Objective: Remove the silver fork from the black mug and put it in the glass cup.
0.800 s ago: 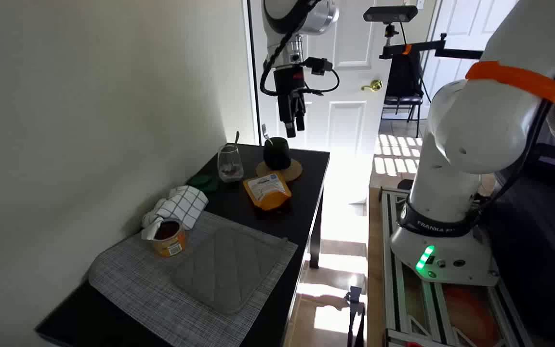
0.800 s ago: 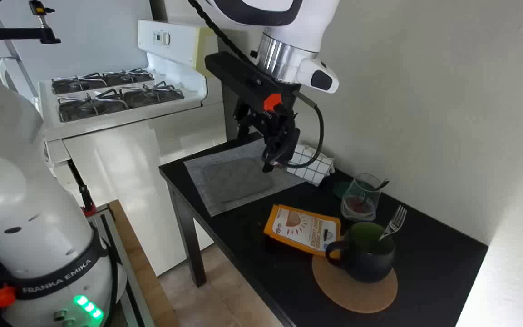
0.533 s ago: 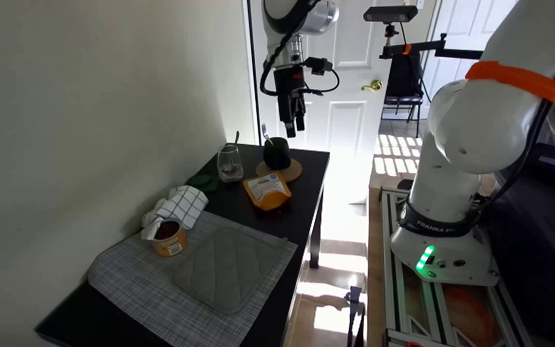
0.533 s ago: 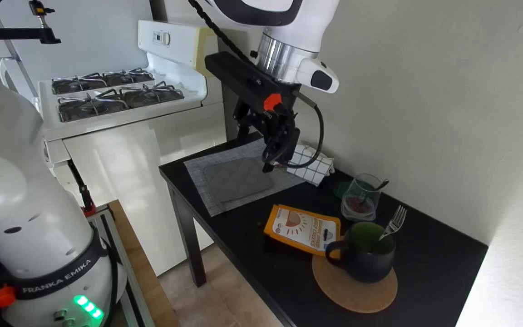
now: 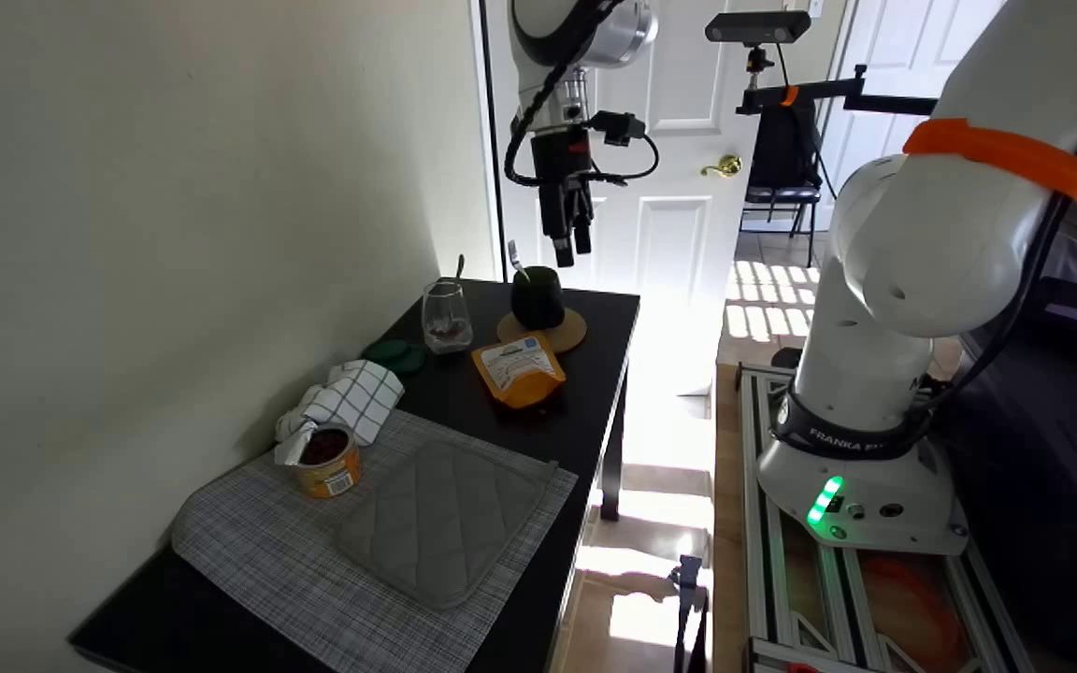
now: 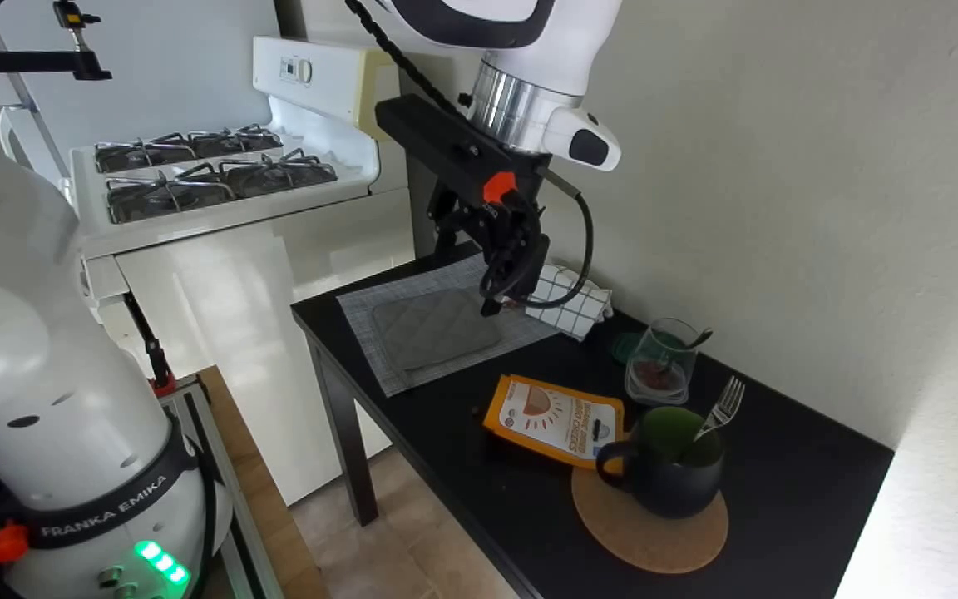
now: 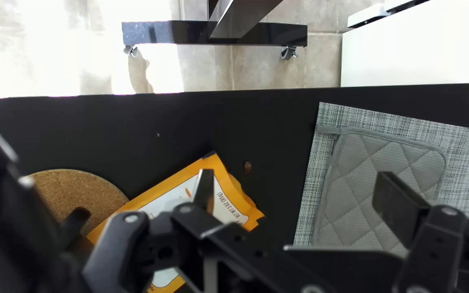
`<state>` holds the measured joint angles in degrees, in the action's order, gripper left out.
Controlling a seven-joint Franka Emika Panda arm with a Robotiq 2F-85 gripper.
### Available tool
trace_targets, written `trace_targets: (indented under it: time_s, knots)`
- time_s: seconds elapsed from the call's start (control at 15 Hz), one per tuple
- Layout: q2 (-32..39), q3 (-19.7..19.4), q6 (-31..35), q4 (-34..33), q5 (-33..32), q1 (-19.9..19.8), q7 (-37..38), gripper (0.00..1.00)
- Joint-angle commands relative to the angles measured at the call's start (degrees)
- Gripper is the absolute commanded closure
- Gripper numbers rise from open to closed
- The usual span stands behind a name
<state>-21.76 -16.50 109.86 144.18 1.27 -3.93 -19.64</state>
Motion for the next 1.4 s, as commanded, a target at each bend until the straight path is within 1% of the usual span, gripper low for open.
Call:
trace_targets:
  time_s: [0.0, 0.07, 0.13, 0.33, 0.47, 0.6, 0.73, 0.8, 0.93, 1.07, 1.13, 1.2, 1.27, 1.33]
  knots:
    - [0.27, 1.25, 0.96, 0.43, 1.32, -1.28, 0.22, 0.00]
    - [0.62, 0.56, 4.11, 0.52, 3.95, -1.21, 0.39, 0.00]
    - [1.68, 0.01, 5.61, -0.43, 6.23, -1.28, 0.54, 0.00]
    - [6.38, -1.52, 15.48, -3.79, 13.34, -1.15, -1.69, 0.00]
    - [10.84, -2.17, 19.83, -7.27, 16.11, -1.12, -2.69, 0.00]
    - [16.34, -2.09, 23.33, -11.32, 16.84, -2.16, -1.25, 0.00]
    - [21.78, -1.17, 22.12, -16.72, 11.49, -4.51, 2.23, 0.00]
    - [24.01, -0.88, 20.24, -19.44, 7.58, -5.66, 3.76, 0.00]
    - [27.48, -0.76, 18.76, -24.34, -0.12, -7.22, 6.58, 0.00]
    - [29.75, -1.10, 14.04, -29.10, -6.99, -8.30, 7.30, 0.00]
    - [31.08, -1.12, 10.36, -31.64, -8.84, -8.90, 5.92, 0.00]
    - [32.73, -0.89, 6.37, -34.26, -8.97, -9.59, 3.90, 0.00]
    - [34.29, -0.44, 2.88, -36.77, -6.99, -10.38, 1.75, 0.00]
    - [30.46, -0.09, 8.25, -31.51, -7.19, -10.15, 4.24, 0.00]
